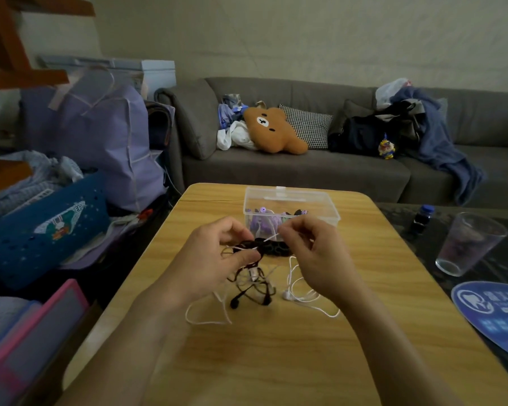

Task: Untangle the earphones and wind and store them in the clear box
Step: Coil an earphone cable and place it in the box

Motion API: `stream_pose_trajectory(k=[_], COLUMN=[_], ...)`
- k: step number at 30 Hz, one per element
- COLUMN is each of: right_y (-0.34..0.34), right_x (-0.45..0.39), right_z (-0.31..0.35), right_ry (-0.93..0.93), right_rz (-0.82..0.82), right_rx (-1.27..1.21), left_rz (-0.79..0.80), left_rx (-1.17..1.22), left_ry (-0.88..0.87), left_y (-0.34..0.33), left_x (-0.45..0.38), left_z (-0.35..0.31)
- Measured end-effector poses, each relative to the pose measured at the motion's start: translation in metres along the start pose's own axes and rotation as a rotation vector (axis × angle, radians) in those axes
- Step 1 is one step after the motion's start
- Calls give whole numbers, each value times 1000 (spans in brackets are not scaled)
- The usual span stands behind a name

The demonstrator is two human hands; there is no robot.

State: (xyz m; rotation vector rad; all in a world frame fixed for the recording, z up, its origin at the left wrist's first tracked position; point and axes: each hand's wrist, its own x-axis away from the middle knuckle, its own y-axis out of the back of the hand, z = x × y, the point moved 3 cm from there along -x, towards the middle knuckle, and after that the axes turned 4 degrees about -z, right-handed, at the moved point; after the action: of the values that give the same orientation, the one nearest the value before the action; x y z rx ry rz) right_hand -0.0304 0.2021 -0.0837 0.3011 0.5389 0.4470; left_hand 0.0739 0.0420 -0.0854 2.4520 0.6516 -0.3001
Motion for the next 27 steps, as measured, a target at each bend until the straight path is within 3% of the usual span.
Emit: stream_pose_trajectory(k=[3,7,15,22,27], right_y=[1,23,61,59,55], right_x=[0,-6,-9,-4,-1], right_z=[-1,1,-22,-25,-16], right_ry=[37,-24,-247,-466,-509], right_rz=[-96,-354,-676,-691,-639], right_rx=[29,-71,-280,-784,-908], left_rz=[56,145,-164,-399,-537], left_rx=[-25,-117,42,135,53], left_ry=[-37,-59,90,295,344], left_y=[-3,-3,14,22,32], left_x=[0,1,-3,-10,-8], left_z=[-3,0,8,26,32])
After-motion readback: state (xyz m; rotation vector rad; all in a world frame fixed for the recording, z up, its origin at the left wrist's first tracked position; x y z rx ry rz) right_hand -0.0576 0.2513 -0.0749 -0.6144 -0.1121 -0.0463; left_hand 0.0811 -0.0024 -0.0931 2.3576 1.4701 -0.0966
